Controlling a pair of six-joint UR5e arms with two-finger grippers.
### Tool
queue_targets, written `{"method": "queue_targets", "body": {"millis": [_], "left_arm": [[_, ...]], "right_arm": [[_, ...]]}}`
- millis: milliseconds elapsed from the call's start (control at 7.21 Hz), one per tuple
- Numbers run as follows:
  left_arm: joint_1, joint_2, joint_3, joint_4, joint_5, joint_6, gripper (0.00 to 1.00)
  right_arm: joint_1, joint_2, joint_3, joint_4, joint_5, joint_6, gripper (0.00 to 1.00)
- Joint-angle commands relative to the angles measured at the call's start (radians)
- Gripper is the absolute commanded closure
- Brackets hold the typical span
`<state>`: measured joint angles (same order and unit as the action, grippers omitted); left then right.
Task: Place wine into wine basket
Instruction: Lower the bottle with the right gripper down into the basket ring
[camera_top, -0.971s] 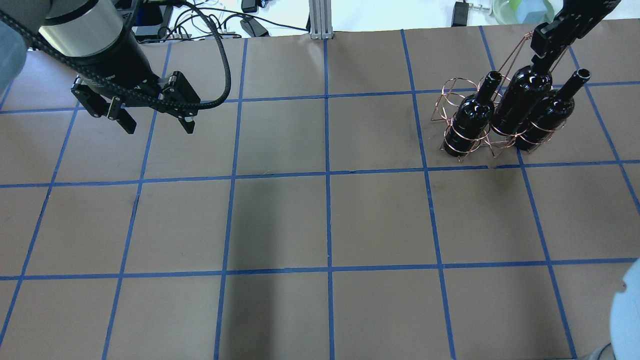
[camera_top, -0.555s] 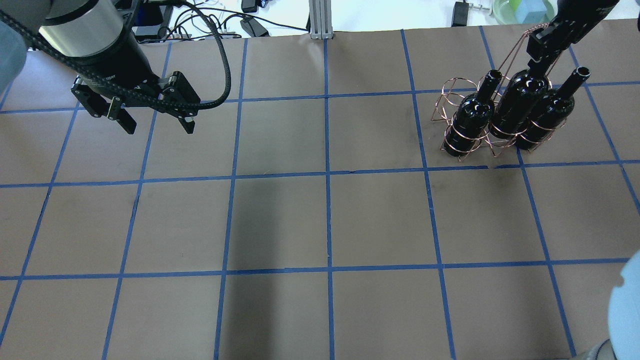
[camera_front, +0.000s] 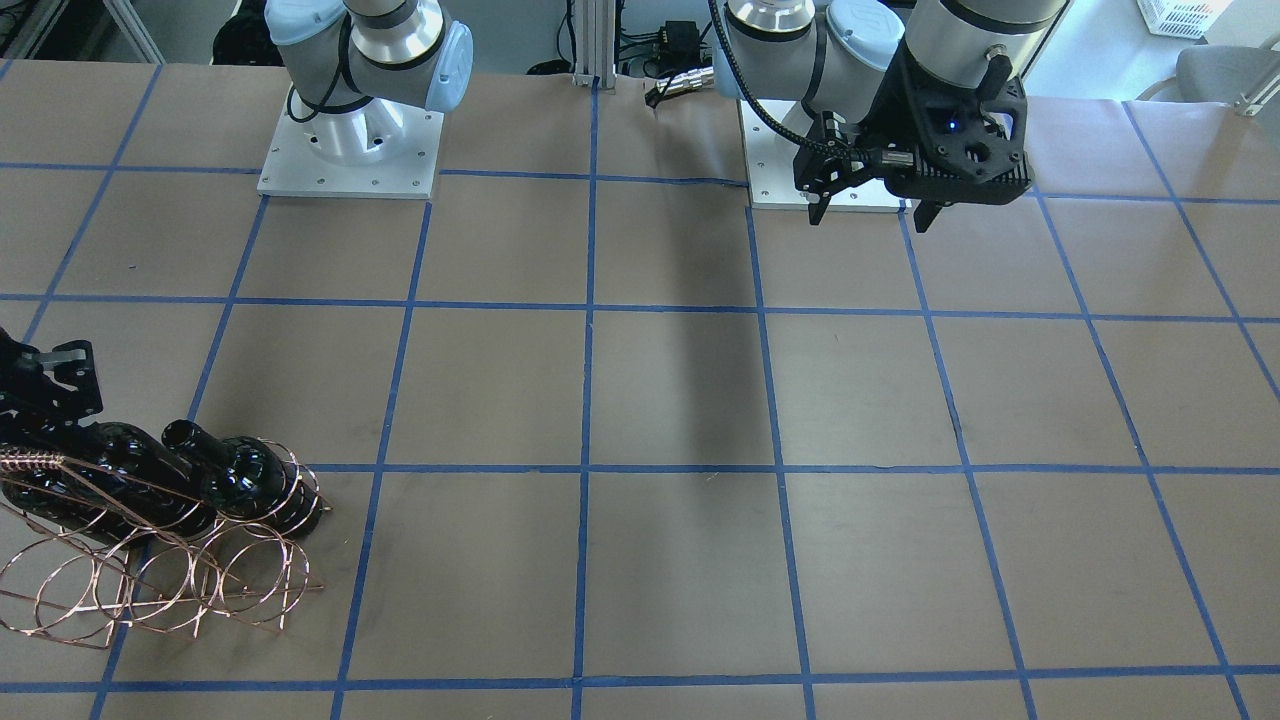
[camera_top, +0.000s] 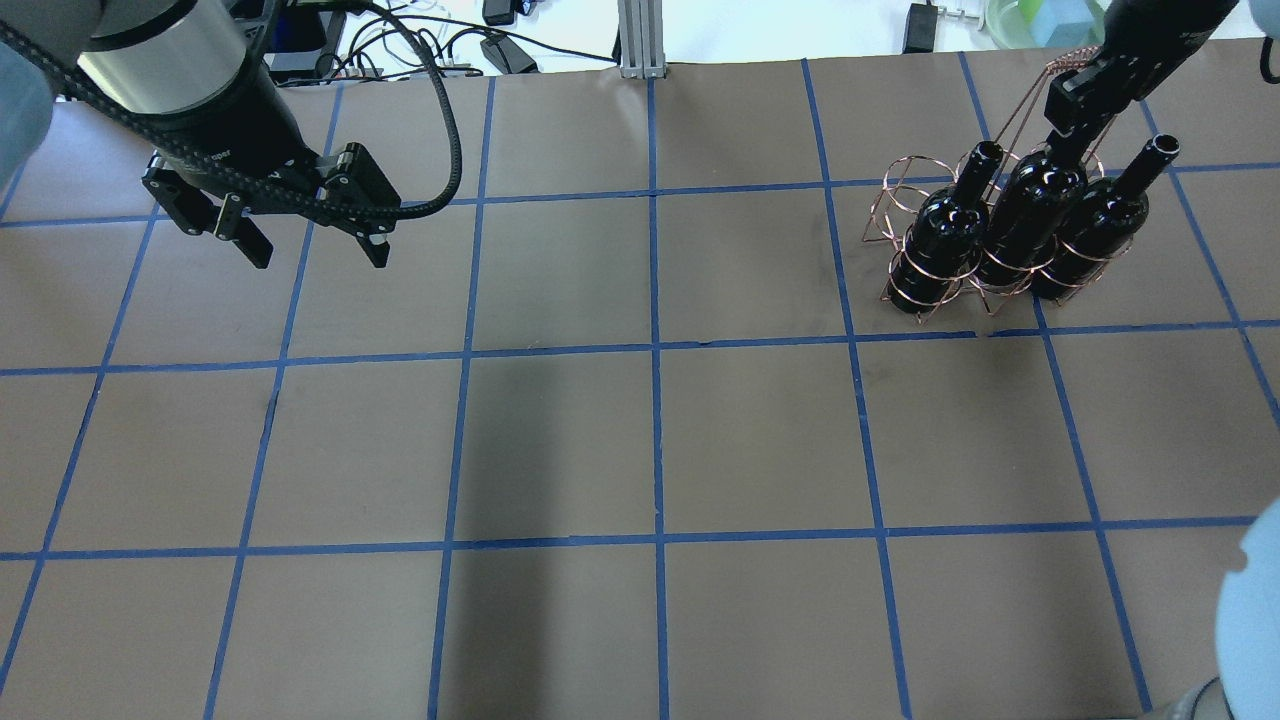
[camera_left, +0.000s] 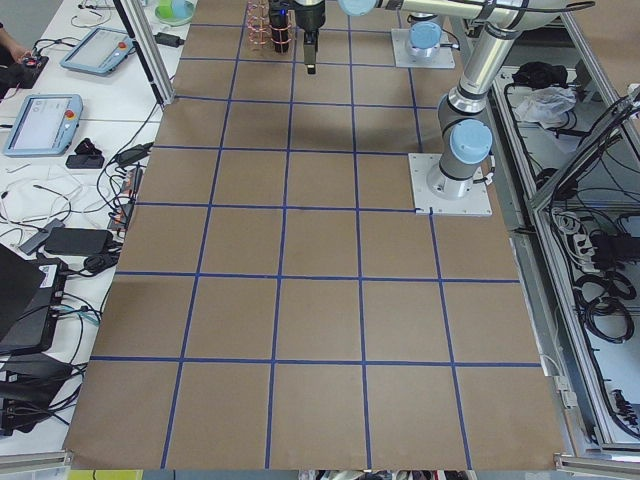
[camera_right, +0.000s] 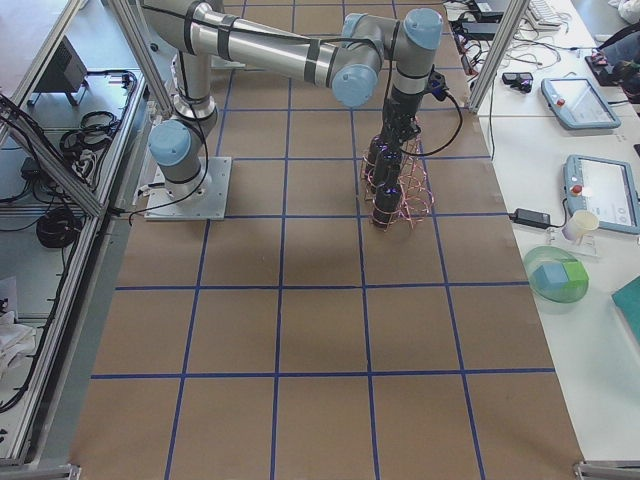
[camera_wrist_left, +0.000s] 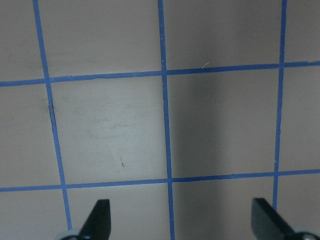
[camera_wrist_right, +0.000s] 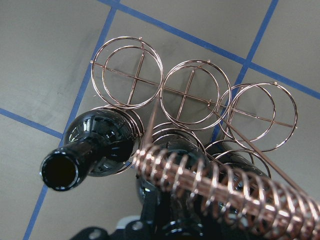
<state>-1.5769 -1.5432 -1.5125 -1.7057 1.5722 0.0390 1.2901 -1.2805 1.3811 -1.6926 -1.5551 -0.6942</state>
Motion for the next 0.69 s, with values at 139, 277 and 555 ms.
{"method": "queue_targets", "body": {"millis": [139, 277, 555], "left_arm": [[-0.002, -0.002, 0.0, 0.0, -0.001, -0.002, 0.0], [-0.002, -0.003, 0.0, 0.003, -0.001, -0.002, 0.0], [-0.002, 0.0, 0.0, 0.001, 0.0, -0.001, 0.0]], "right_arm": [[0.0, 0.006, 0.022, -0.027, 0.0, -0.001, 1.0], [0.0, 0.012, 0.022, -0.027, 0.0, 0.001, 1.0], [0.0, 0.023, 0.038, -0.036, 0.001, 0.001, 1.0]]}}
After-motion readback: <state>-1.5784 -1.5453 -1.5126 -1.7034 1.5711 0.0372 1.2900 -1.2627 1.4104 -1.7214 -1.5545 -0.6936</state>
